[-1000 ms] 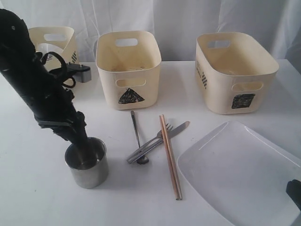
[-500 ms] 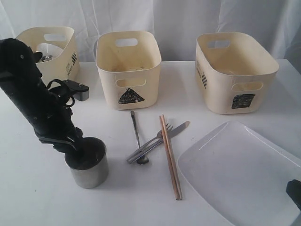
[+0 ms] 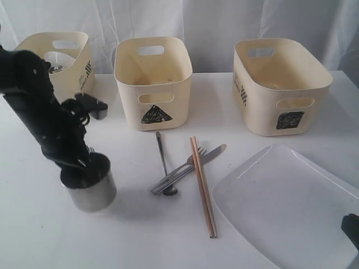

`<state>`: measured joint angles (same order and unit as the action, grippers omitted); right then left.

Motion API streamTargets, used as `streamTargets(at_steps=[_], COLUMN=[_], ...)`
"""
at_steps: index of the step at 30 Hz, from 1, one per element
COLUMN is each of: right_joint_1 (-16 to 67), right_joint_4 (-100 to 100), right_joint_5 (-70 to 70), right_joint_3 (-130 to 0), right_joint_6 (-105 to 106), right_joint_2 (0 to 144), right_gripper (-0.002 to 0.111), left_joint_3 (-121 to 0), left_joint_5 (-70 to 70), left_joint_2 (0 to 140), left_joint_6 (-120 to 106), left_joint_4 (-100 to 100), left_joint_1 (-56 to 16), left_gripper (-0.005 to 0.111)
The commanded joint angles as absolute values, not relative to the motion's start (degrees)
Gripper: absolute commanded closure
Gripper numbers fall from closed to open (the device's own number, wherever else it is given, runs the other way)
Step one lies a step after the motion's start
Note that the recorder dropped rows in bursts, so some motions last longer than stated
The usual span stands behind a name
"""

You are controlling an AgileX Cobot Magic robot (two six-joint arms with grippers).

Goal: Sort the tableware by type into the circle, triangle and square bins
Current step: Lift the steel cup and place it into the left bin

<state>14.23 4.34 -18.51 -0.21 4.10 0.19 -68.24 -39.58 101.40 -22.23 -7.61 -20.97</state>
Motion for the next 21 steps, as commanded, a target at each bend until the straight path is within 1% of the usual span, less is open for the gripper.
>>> streamTargets(at_steps=[1,3,4,7,11,13,15,20,21], right_joint_1=[14.37,14.37,14.37,14.37,14.37,14.37,14.37,14.37,14.37], right_joint_4=[4.48,4.48,4.48,4.48,4.48,4.48,4.48,4.48,4.48], right_joint_5=[-17.95,-17.95,-17.95,-17.95,-17.95,-17.95,-17.95,-17.95,-17.95], right_joint_3=[0.00,0.00,0.00,0.00,0.00,0.00,0.00,0.00,0.00], right_joint_6=[4.14,4.14,4.14,4.14,4.14,4.14,4.14,4.14,4.14], right_joint_2=[0.00,0.00,0.00,0.00,0.00,0.00,0.00,0.00,0.00], right_gripper=[0.108,0.108,0.108,0.108,0.108,0.108,0.108,0.108,0.108], left_joint_3=[-76.41,-80.03,-84.15,-89.38,-93.71,-96.02,-97.95,-104.61,-105.81], left_joint_5=[-39.62,-35.15,-29.88,-23.85,-15.29,-7.17,-2.10,-0.57,-0.43], left_joint_2=[93.12,91.26,90.98,92.63,97.37,103.35,108.07,119.05,120.57], left_joint_6=[-18.35,-15.26,-12.99,-9.90,-9.79,-9.79,-9.55,-8.59,-8.59], left_joint_4=[1.16,4.75,6.03,6.03,6.03,6.03,5.84,5.61,5.61], left_joint_1=[-19.31,-17.31,-13.79,-8.47,-3.29,-0.64,-0.13,0.04,0.04], left_gripper=[0.107,0.107,0.107,0.107,0.107,0.107,0.107,0.106,0.103])
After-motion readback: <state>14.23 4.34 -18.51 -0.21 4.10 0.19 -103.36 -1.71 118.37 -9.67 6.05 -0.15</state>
